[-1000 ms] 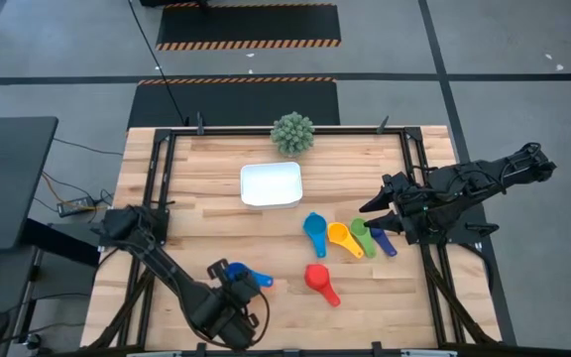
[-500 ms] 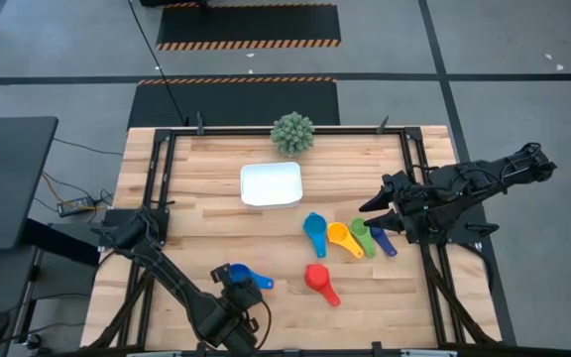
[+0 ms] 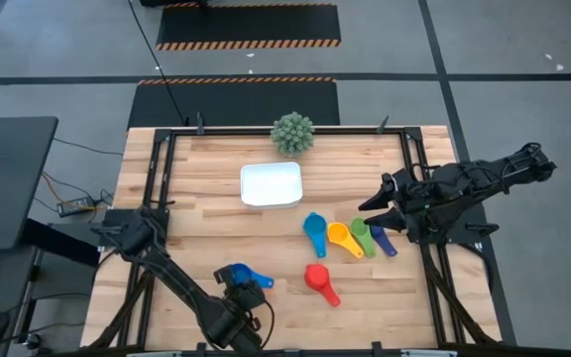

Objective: Nest measuring cups in basket
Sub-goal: Stack the blue measuring cup into the orange measuring cup, then adjust the stacked measuring cups

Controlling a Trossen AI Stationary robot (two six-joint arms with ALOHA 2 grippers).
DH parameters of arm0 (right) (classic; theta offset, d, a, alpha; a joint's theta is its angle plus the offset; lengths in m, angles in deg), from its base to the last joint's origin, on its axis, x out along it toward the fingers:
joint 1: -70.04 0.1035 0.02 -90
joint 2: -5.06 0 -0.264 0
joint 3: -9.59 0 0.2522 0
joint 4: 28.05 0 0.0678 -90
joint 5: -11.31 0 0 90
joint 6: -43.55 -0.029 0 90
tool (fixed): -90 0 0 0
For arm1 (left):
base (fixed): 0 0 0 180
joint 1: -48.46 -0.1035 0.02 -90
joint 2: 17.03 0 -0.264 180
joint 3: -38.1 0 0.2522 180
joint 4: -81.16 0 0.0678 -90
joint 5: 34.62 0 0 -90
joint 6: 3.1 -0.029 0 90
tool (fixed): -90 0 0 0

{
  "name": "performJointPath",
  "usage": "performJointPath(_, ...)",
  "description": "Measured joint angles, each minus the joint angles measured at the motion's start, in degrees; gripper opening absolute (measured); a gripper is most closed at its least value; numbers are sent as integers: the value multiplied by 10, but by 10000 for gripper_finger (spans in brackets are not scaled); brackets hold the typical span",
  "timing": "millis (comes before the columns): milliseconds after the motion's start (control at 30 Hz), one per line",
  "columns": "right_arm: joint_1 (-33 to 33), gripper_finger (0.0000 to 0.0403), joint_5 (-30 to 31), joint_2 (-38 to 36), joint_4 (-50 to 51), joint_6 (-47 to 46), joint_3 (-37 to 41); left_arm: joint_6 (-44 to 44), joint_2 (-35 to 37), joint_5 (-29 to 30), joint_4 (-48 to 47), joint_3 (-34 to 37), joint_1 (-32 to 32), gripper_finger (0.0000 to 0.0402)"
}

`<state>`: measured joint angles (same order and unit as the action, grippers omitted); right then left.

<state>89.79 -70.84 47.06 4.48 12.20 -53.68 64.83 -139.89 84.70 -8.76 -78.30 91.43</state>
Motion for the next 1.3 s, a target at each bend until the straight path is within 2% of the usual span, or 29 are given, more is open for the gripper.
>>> performJointPath(333,0,224,0,1,-7,-10,0,16,-5,-18,60,47,0,12)
performJointPath(633,0,224,0,1,-7,-15,0,27,-1,-27,59,46,0,73)
performJointPath(867,0,224,0,1,-7,-10,0,25,43,-36,55,40,0,105)
performJointPath(1067,0,224,0,1,-7,-2,0,21,99,-42,37,40,-1,102)
performJointPath(1200,0,224,0,1,-7,0,0,54,121,-39,-18,41,5,91)
performJointPath(1300,0,224,0,3,-7,3,0,84,142,-38,-22,74,14,80)
